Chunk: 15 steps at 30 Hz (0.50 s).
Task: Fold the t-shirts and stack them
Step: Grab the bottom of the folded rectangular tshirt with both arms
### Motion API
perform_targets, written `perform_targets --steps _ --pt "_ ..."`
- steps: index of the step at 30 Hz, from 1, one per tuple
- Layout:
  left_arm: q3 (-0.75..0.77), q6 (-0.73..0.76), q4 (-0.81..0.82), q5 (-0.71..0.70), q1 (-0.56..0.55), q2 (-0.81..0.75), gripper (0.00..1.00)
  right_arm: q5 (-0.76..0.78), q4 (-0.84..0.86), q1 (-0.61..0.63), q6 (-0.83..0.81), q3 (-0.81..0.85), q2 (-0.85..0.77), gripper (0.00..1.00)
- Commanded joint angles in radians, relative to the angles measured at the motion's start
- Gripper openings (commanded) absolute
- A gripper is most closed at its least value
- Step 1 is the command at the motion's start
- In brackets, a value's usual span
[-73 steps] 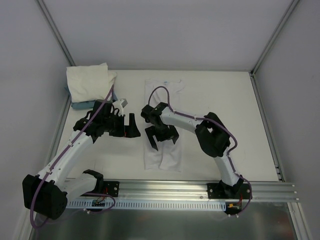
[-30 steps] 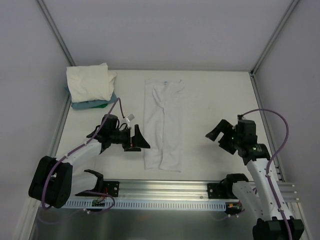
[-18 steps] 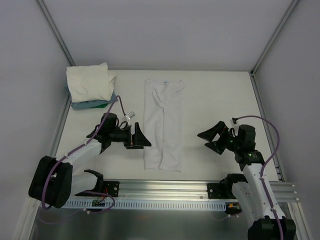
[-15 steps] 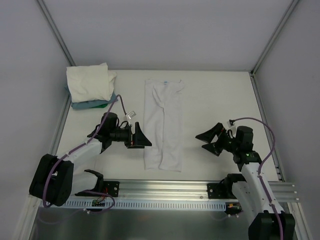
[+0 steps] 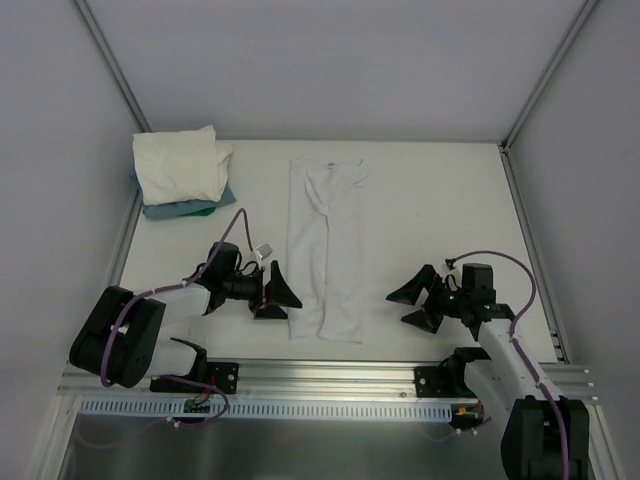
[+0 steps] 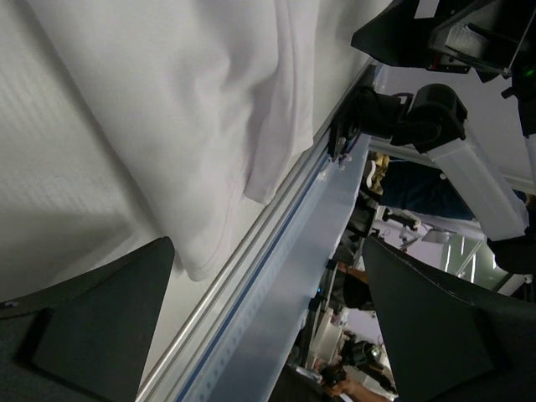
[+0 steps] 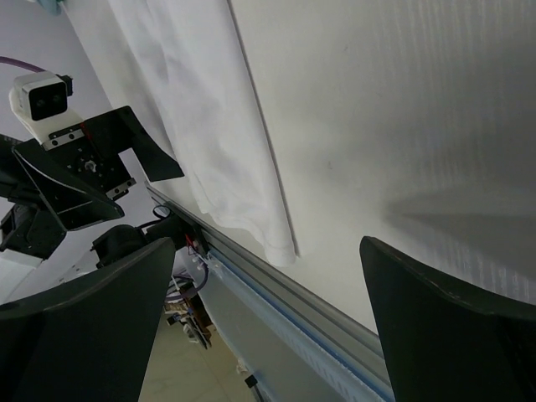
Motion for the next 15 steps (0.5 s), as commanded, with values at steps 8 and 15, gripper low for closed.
perform_targets --steps 8,15 --pt "0.115 0.263 -0.467 -0.182 0.002 -0.077 0.98 0.111 0.225 0.237 0.074 -0.008 0.242 1.00" --pt "0.106 0.255 -0.464 -0.182 0.001 -0.034 0.99 0.177 0.400 0.402 0.145 0.059 0.440 0.99"
